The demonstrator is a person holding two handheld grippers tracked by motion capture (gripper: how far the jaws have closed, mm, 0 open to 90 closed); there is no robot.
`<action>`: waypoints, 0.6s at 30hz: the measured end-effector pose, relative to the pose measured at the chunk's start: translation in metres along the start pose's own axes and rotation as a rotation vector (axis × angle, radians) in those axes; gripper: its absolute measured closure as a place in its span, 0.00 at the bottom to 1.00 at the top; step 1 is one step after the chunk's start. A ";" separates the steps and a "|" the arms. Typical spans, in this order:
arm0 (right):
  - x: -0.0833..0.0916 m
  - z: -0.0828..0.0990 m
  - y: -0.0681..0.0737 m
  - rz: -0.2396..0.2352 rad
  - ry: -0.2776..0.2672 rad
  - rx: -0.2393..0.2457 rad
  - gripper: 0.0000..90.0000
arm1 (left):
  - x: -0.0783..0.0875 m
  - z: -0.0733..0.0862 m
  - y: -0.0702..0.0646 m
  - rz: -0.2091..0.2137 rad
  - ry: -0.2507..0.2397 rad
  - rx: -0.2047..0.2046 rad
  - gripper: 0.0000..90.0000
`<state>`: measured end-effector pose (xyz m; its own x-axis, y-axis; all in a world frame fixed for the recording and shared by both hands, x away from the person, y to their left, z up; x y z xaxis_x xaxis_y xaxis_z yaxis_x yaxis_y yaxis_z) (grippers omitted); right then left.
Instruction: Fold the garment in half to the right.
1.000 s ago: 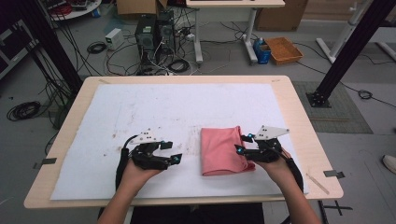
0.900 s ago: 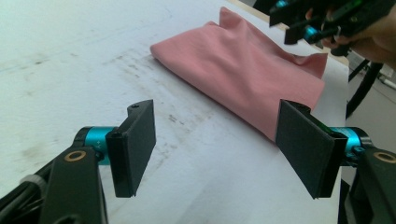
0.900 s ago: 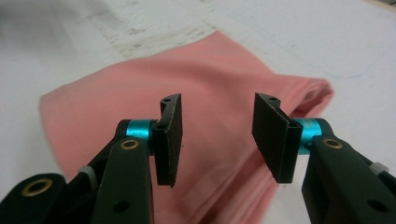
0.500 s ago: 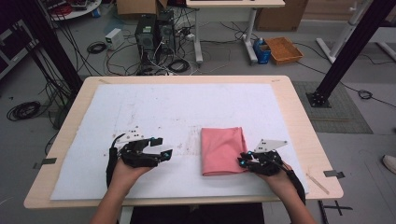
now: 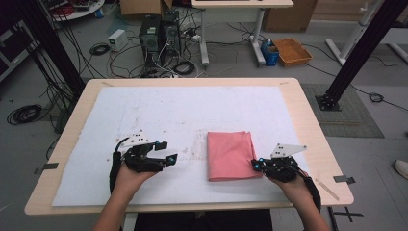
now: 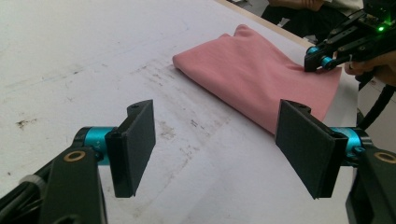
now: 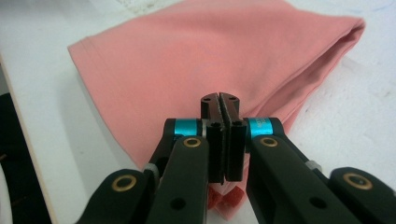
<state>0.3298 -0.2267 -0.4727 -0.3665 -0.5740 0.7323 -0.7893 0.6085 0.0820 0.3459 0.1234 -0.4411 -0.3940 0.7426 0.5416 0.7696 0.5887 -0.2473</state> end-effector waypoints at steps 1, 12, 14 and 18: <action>0.002 -0.001 0.000 0.003 -0.005 -0.002 1.00 | 0.000 0.000 0.000 0.001 0.000 0.004 0.32; -0.003 0.017 -0.016 0.025 0.019 -0.058 1.00 | -0.002 0.002 0.001 -0.002 0.012 0.005 0.32; -0.002 0.016 -0.017 0.031 0.004 -0.055 0.96 | -0.003 0.003 0.002 -0.005 0.015 0.006 0.32; 0.003 0.009 -0.021 0.054 -0.041 -0.055 0.82 | -0.003 0.003 0.003 -0.006 0.016 0.008 0.32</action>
<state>0.3405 -0.2458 -0.4786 -0.4285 -0.5606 0.7086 -0.7399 0.6679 0.0810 0.3476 0.1237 -0.4457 -0.3902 0.7339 0.5560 0.7634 0.5955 -0.2502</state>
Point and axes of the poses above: each handheld gripper's, and its own axes: x roughly backward along the jaws, z roughly out of its underside, y roughly to its left, the point moved 7 cm from there along -x, roughly forward along the jaws, and after that the axes turned 10 degrees about y, right-handed, at the moved point
